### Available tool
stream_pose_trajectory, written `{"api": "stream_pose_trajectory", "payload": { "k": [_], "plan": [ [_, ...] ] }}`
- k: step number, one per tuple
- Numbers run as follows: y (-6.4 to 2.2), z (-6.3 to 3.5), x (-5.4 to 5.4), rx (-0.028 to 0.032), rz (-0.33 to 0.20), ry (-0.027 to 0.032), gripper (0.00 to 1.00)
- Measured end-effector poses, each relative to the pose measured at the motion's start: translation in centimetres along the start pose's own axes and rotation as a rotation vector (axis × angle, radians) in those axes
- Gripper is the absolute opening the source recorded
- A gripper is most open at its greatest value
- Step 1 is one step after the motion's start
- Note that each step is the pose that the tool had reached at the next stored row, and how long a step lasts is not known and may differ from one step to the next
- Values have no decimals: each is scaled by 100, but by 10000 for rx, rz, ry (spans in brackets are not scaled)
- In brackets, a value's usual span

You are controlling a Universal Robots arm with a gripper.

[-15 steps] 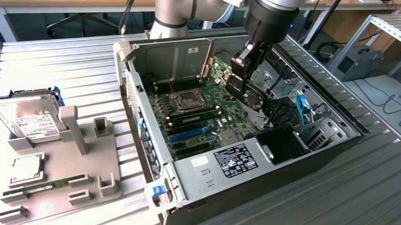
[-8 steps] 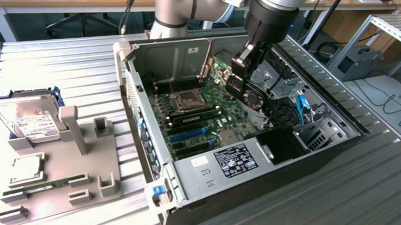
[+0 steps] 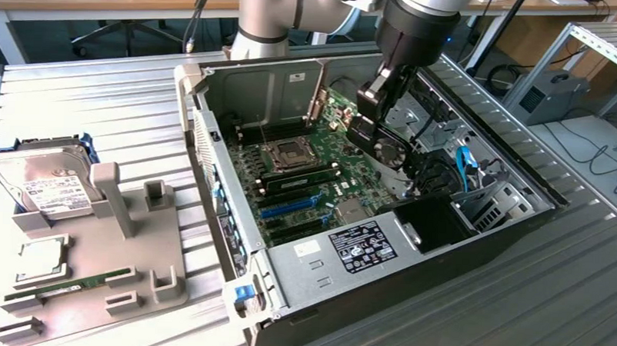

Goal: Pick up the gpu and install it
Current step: 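Insert the gpu into the slot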

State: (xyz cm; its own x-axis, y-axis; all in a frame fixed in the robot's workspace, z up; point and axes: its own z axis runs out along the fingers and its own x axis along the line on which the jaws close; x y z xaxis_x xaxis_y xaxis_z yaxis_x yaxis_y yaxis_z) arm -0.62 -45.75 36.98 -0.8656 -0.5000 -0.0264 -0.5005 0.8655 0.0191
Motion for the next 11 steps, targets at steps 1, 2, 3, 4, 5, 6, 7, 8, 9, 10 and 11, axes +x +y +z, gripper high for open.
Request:
{"api": "stream_pose_trajectory", "payload": {
  "k": [1, 2, 3, 4, 5, 6, 7, 8, 9, 10, 11],
  "plan": [
    [0, 0, 0, -1, -28, 1, 26],
    [0, 0, 0, -2, -53, 0, 26],
    [0, 0, 0, -2, -85, 1, 26],
    [0, 0, 0, -3, -106, 2, 26],
    [0, 0, 0, -4, -137, 3, 26],
    [0, 0, 0, -4, -162, 3, 26],
    [0, 0, 0, -5, -189, 4, 26],
    [0, 0, 0, -6, -216, 4, 26],
    [0, 0, 0, -6, -242, 4, 26],
    [0, 0, 0, -7, -270, 5, 26],
    [0, 0, 0, -7, -307, 6, 26]
  ]
}}
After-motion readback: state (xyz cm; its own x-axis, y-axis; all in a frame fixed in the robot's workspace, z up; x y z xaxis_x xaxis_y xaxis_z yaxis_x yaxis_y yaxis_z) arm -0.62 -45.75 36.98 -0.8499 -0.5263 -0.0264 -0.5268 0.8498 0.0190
